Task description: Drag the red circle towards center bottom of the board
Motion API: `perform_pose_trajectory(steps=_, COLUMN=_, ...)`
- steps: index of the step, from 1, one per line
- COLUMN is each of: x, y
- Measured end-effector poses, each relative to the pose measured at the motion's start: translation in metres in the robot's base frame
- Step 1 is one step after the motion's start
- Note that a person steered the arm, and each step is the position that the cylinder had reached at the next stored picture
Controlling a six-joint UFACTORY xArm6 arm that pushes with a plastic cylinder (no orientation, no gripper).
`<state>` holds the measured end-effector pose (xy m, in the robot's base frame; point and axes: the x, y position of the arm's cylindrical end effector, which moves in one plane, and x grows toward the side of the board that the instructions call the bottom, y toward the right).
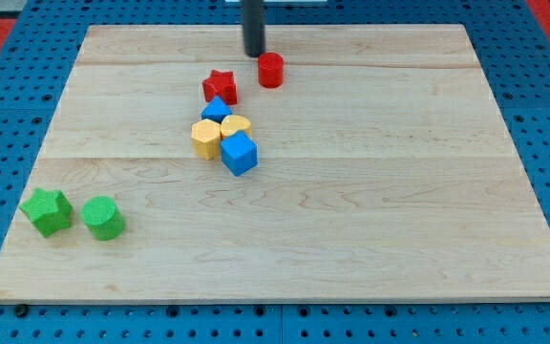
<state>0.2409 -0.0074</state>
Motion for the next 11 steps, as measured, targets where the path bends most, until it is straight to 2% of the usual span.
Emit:
perform_pose_trajectory(steps=1, x=0.029, y=0.009)
perform_pose_trajectory(steps=2, x=0.038, y=-0.007)
perform_pose_trajectory(steps=3, x=0.028, y=-0.011)
perform_pose_trajectory(steps=5, x=0.061, y=-0.016)
perform_pose_trajectory(steps=6, x=0.104, y=-0.016)
perform_pose_trajectory(steps=10, x=0.229, y=0.065)
perform_pose_trajectory(steps=11, x=0.206, y=0.095)
